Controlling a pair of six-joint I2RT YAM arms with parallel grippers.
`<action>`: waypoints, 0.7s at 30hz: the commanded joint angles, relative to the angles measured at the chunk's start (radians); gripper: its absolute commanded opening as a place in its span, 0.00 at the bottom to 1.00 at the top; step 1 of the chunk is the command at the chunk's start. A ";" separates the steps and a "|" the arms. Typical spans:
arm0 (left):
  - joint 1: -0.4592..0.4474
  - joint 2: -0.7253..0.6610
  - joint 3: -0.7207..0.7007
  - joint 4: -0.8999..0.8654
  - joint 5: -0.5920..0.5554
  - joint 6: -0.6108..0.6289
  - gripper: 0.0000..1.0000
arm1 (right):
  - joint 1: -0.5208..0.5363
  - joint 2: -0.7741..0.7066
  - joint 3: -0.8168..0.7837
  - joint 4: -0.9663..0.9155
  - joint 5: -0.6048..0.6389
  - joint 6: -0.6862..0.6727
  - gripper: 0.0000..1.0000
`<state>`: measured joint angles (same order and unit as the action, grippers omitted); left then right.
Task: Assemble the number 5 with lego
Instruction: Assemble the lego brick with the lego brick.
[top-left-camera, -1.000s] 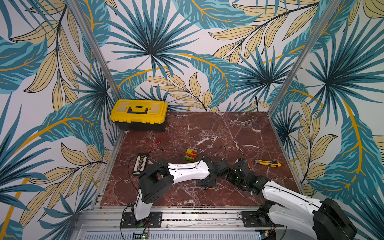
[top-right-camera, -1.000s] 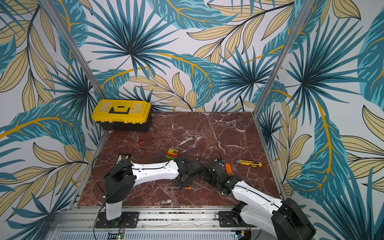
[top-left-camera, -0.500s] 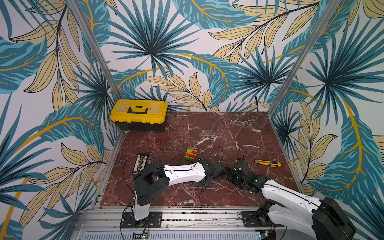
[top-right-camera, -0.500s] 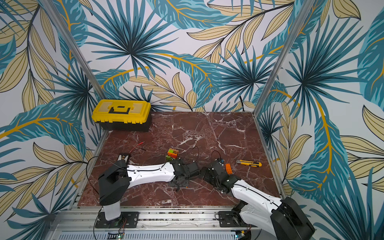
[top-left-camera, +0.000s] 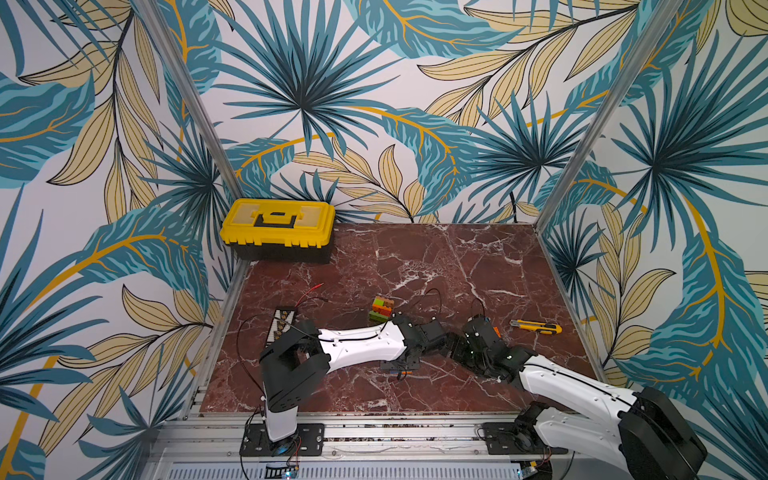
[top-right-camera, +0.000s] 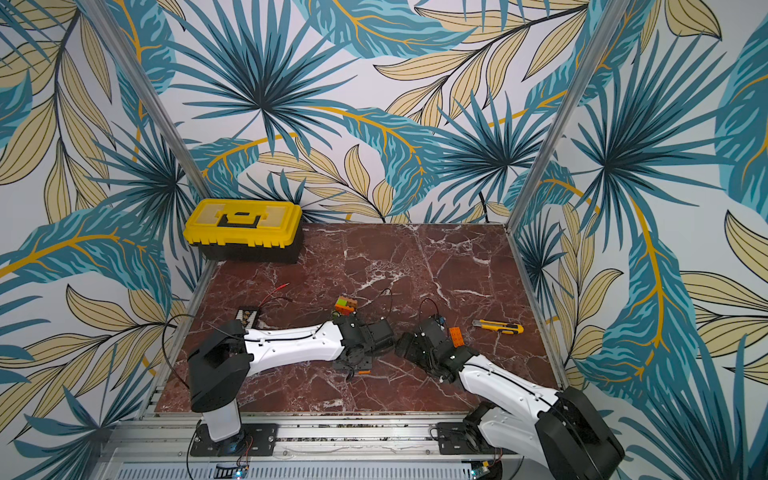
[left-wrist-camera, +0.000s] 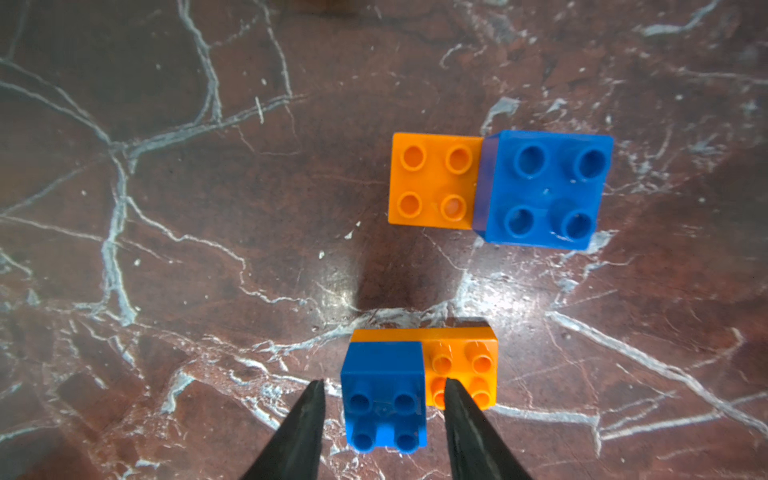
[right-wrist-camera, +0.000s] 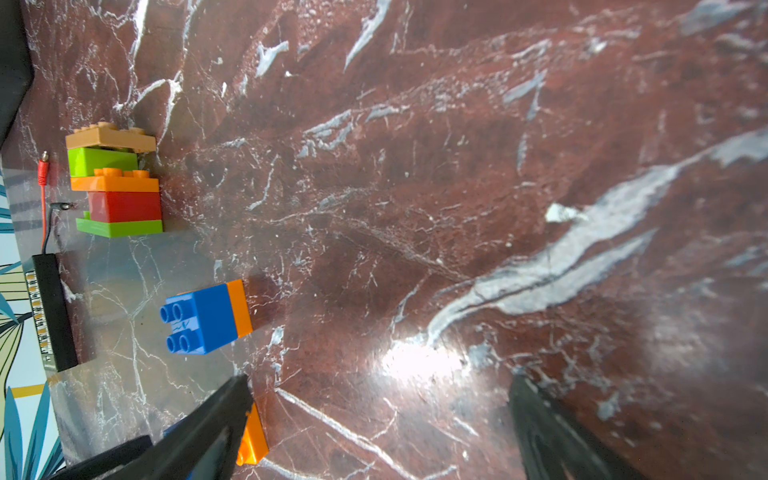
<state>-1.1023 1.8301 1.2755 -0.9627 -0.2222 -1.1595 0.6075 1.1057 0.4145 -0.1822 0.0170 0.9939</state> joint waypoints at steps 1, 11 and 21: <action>0.007 -0.023 -0.037 0.006 0.008 -0.009 0.48 | -0.002 0.023 -0.005 -0.045 -0.022 -0.003 0.99; 0.014 -0.012 -0.076 0.050 0.048 -0.023 0.39 | -0.003 0.033 -0.004 -0.046 -0.019 -0.003 0.99; 0.014 0.019 -0.116 0.091 0.073 -0.025 0.24 | -0.003 0.036 -0.010 -0.045 -0.018 0.002 0.99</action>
<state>-1.0912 1.8278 1.2106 -0.9165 -0.1745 -1.1782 0.6075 1.1198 0.4229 -0.1810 0.0135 0.9947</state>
